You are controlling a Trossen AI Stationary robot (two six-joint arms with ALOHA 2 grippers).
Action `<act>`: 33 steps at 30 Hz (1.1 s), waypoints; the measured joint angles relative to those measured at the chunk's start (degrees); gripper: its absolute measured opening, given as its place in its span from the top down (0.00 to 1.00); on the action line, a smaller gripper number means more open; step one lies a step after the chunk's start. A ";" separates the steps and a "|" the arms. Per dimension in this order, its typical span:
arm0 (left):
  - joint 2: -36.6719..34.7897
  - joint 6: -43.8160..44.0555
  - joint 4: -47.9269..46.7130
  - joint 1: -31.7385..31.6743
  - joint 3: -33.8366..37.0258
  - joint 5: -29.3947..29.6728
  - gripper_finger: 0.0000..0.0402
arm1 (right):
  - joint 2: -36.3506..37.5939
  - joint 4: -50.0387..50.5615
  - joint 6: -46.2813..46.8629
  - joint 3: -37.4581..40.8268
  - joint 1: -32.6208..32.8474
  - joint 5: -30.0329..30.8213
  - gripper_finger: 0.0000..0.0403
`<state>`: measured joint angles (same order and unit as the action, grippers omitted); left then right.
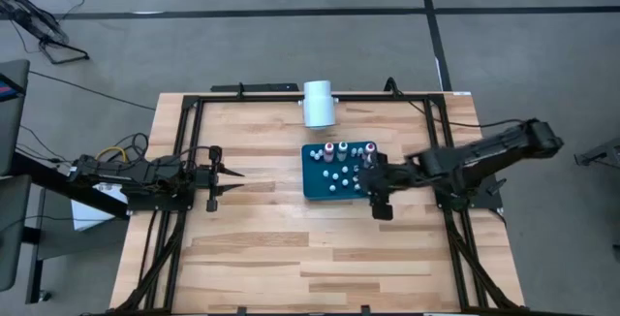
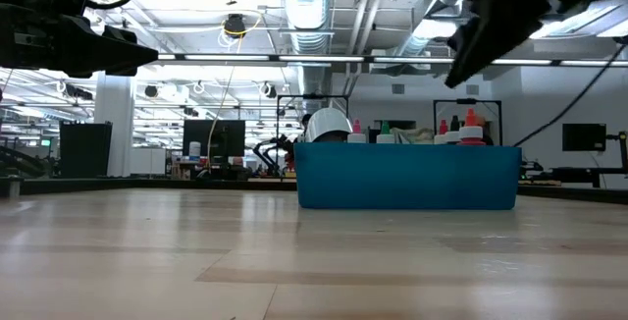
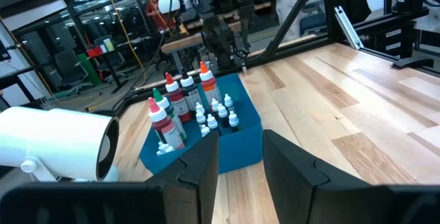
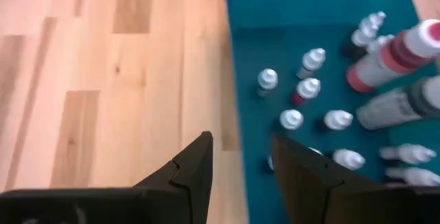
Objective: Pick & Place food coloring
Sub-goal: Return to Home Position
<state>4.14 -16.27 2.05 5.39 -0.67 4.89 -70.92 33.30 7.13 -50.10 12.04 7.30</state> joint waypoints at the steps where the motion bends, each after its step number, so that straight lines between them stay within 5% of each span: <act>1: -0.02 0.00 0.01 -0.02 0.00 0.00 0.74 | 1.80 -3.32 -0.01 3.00 0.46 -0.03 0.67; 14: -0.02 0.00 0.00 -0.02 0.02 0.00 0.74 | 28.94 -31.83 -0.05 33.32 2.44 -8.54 0.67; 24: -0.02 0.00 -0.01 0.00 0.00 0.00 0.74 | 38.29 -53.01 -3.05 45.54 2.22 -23.24 0.66; 33: -0.02 0.00 -0.01 -0.02 0.00 0.00 0.74 | 46.15 -50.24 -1.53 49.63 0.48 -26.55 0.66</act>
<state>4.12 -16.27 2.04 5.37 -0.67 4.89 -24.76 -16.94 5.60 -0.47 12.51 -19.25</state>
